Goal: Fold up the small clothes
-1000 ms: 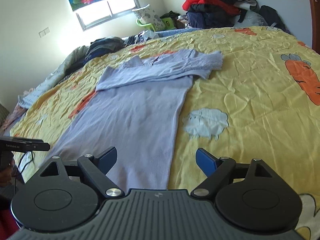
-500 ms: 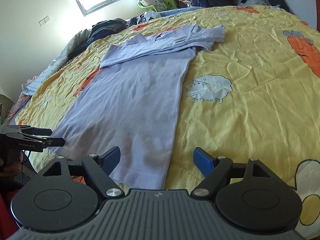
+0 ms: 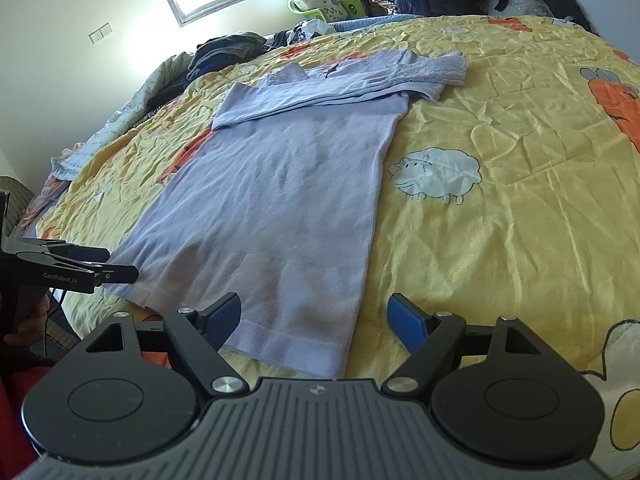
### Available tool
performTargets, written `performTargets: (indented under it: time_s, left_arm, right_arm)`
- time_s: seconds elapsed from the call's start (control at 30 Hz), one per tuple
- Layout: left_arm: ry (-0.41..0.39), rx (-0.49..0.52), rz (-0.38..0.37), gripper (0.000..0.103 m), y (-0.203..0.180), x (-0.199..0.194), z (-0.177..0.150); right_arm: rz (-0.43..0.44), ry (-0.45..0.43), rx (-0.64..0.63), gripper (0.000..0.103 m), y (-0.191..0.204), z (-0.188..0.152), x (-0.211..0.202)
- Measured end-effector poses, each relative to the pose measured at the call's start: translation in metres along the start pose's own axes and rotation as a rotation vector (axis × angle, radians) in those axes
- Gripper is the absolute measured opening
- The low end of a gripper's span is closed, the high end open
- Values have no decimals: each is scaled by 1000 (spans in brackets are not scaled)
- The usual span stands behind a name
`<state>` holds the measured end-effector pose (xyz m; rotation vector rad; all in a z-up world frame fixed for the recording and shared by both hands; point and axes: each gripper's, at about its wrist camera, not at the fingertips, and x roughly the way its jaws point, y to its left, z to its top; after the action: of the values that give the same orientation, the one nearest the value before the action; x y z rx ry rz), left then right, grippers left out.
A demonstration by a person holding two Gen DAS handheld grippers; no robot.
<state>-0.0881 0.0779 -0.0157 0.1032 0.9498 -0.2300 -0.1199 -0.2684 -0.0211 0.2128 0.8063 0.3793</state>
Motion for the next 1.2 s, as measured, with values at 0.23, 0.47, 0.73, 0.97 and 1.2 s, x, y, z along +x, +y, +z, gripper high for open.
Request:
performTargets:
  time_s: [0.23, 0.47, 0.73, 0.97, 1.2]
  left_arm:
    - [-4, 17, -30, 82, -4, -2, -2]
    - [-23, 74, -44, 39, -14, -10, -3]
    - [-23, 45, -59, 8, -5, -13, 1]
    - [-96, 58, -45, 6, -6, -28, 15]
    - [-171, 34, -9, 5, -2, -37, 40]
  right_arm:
    - [62, 12, 18, 64, 2, -1, 1]
    - [84, 18, 55, 28, 0, -3, 6]
    - [139, 13, 104, 12, -4, -3, 6]
    - [215, -68, 122, 12, -4, 19, -5]
    - [168, -129, 35, 12, 8, 44, -10]
